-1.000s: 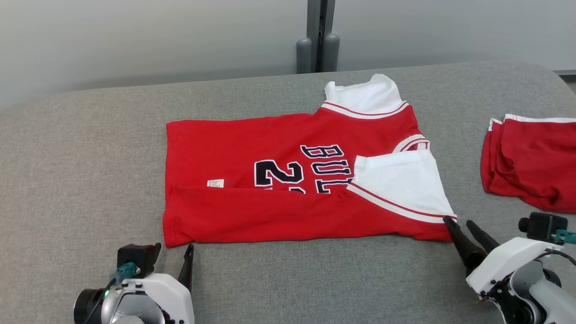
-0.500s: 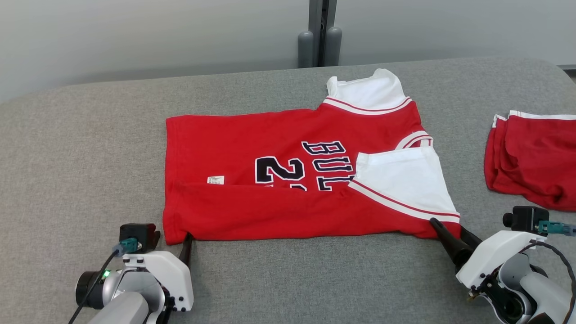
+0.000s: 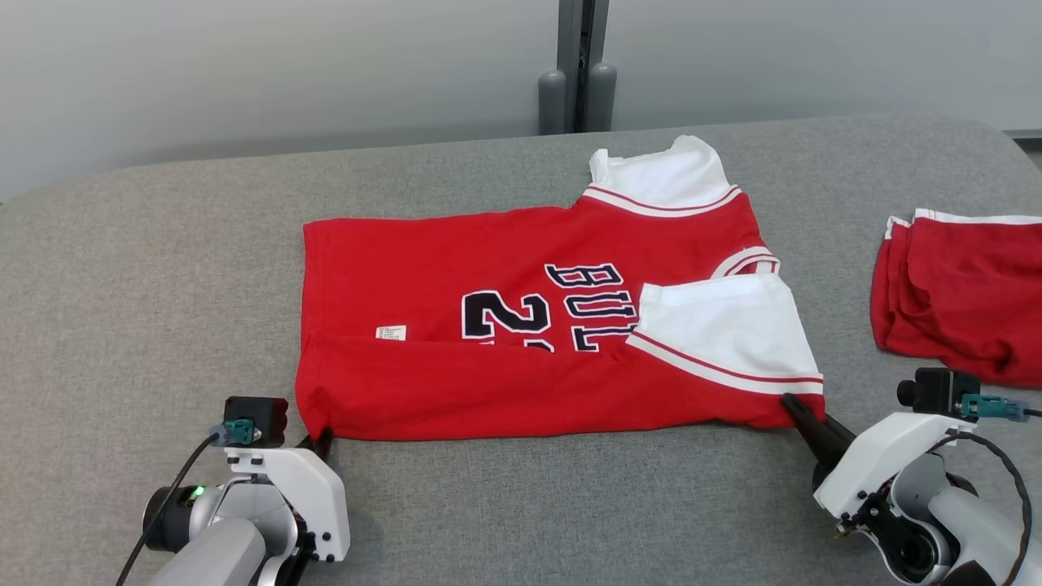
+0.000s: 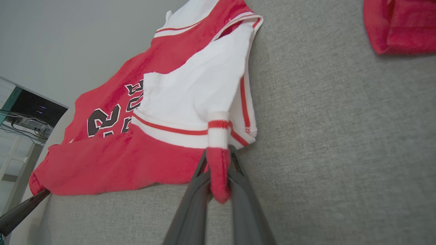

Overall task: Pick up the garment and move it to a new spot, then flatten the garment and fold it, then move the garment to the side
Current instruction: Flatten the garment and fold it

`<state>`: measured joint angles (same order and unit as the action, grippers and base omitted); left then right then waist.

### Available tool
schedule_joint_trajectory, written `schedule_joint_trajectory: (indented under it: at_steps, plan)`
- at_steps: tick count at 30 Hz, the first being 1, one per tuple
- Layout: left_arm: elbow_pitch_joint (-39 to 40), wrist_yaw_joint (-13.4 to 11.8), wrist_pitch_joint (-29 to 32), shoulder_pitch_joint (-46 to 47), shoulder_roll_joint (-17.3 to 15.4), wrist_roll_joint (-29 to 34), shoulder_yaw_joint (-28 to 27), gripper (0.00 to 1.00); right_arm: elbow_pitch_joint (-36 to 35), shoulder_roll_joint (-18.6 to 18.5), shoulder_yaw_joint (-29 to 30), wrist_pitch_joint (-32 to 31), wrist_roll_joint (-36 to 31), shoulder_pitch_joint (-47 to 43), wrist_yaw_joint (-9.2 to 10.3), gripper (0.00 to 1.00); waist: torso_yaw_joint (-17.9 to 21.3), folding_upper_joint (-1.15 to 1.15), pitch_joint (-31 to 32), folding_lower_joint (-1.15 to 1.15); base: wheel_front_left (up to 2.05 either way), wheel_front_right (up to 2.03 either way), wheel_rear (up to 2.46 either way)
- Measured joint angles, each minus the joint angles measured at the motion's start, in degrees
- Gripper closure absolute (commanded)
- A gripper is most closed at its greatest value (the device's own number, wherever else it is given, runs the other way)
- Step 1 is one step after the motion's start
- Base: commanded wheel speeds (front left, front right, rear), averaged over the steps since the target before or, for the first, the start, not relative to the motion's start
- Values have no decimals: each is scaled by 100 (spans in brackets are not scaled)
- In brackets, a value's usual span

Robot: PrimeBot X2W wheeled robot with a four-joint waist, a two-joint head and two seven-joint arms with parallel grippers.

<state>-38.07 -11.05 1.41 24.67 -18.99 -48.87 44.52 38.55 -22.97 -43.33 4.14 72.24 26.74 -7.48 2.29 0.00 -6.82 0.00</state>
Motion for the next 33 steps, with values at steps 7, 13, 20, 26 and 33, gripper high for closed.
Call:
schedule_joint_trajectory:
  at_steps: [7,13,20,26,33]
  plan:
    - [259,90,176,-144,-259,-57,64,100,-135,-125,-101,-33,136,-102,0,100,-2,0,180,0,0,0,0]
    - [967,82,784,-519,-753,-188,138,100,-500,-381,-224,-357,332,-370,-1,100,-18,0,404,0,0,0,0]
    - [2413,-92,1582,-1129,-1386,-478,252,100,-1196,-854,-323,-738,524,-822,0,100,-48,0,602,0,0,0,0]
    - [3495,-483,1953,-1641,-1982,-557,269,100,-1720,-1256,-186,-883,692,-1318,0,100,-18,0,715,0,0,0,0]
    - [4335,-911,2265,-2067,-2621,-684,179,100,-2075,-1582,-16,-1061,740,-1766,-2,100,-21,0,712,0,0,0,0]
